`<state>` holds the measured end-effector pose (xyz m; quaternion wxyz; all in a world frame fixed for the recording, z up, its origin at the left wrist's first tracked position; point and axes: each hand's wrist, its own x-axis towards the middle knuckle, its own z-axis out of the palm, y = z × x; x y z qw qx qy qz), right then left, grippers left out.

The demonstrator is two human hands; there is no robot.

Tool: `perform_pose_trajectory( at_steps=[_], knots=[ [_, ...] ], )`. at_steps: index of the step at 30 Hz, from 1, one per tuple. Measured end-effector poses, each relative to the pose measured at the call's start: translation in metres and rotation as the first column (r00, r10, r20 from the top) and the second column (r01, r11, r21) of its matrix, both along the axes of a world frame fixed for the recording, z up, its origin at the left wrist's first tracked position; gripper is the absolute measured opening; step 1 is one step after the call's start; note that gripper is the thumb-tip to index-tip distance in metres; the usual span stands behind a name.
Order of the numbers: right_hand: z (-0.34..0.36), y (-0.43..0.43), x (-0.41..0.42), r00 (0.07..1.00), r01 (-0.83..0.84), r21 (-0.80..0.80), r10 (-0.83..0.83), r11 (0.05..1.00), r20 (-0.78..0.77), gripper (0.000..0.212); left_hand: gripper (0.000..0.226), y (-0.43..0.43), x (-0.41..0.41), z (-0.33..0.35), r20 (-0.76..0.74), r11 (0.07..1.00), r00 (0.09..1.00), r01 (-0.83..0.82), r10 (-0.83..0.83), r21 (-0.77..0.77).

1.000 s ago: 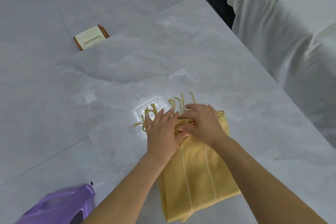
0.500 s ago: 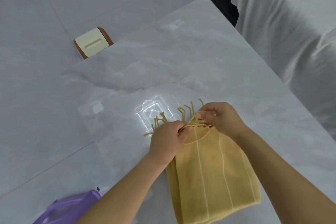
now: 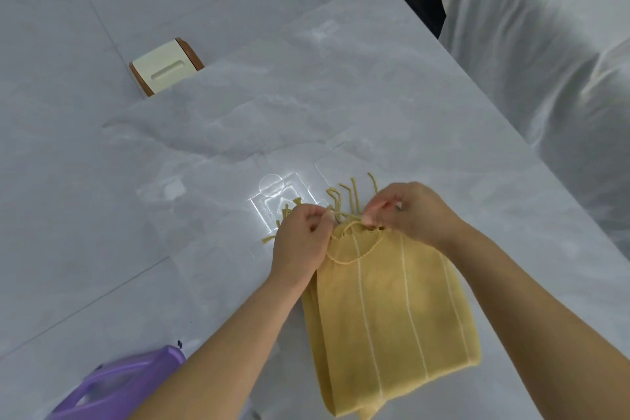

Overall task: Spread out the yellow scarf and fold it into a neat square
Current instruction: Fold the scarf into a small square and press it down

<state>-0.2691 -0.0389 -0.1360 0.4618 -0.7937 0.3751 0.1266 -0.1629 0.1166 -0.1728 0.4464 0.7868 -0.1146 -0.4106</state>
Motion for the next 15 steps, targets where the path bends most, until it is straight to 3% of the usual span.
perform_pose_trajectory(
  at_steps=[3,7,10,12,15],
  knots=[
    [-0.009,0.009,-0.007,0.974,-0.217,-0.163,0.201,0.962,-0.109,0.023,0.003,-0.011,0.001,0.004,-0.039,0.994,0.994,-0.099,0.097,-0.047],
    [-0.015,0.017,-0.003,0.96,-0.279,-0.292,0.255,0.915,-0.116,0.016,0.016,-0.019,0.003,0.01,0.042,0.992,0.993,-0.108,0.11,-0.067],
    [-0.014,0.017,0.003,0.972,-0.232,-0.314,0.227,0.921,-0.053,0.016,0.025,-0.022,0.004,0.012,0.186,0.989,0.972,0.14,-0.145,0.041],
    [-0.011,0.014,0.006,0.977,-0.21,-0.301,0.211,0.93,-0.028,0.025,0.028,-0.025,0.004,0.011,0.112,0.961,0.957,0.257,-0.269,0.104],
    [-0.006,0.008,0.011,0.98,-0.18,-0.34,0.197,0.923,0.015,0.012,0.032,-0.031,0.006,0.009,0.036,0.935,0.939,0.337,-0.343,0.109]
  ],
)
